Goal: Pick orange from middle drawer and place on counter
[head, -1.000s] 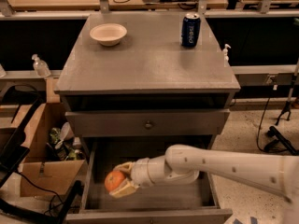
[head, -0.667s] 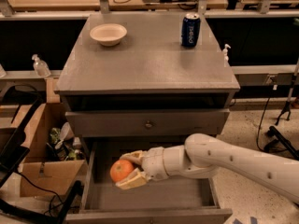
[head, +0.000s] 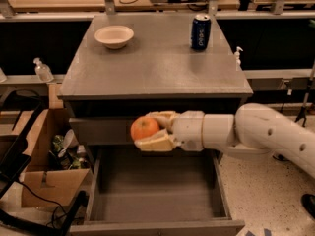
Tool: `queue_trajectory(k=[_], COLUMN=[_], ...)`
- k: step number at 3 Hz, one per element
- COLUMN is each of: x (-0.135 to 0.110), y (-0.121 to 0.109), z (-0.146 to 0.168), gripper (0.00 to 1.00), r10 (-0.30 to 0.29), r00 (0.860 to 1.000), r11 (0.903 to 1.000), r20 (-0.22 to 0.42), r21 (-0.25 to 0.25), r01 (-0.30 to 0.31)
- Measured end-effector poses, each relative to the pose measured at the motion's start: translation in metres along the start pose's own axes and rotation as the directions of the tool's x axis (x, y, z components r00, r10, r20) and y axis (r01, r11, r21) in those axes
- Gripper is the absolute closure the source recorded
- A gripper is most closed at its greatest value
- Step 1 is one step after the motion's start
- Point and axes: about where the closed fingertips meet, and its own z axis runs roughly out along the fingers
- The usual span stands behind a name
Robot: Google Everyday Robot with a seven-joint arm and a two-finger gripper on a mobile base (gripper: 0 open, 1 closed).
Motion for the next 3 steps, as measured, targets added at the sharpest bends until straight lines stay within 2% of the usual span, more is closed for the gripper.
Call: queue_trajectory(k=[1, 2, 3], x=[-0.085, -0.125, -0.143], y=[-0.045, -0.078, -0.120], z=[-0.004, 0.007, 0.031], gripper=[1.00, 1.00, 1.00], r10=[0.018, 0.024, -0.003], r00=[0.996, 0.990, 0.991], r11=[0.9897, 0.9639, 0.9389], r20=[0.083, 0.138, 0.133], r21=[0.140, 0.260, 0.341], r01=[-0.030, -0.059, -0.043])
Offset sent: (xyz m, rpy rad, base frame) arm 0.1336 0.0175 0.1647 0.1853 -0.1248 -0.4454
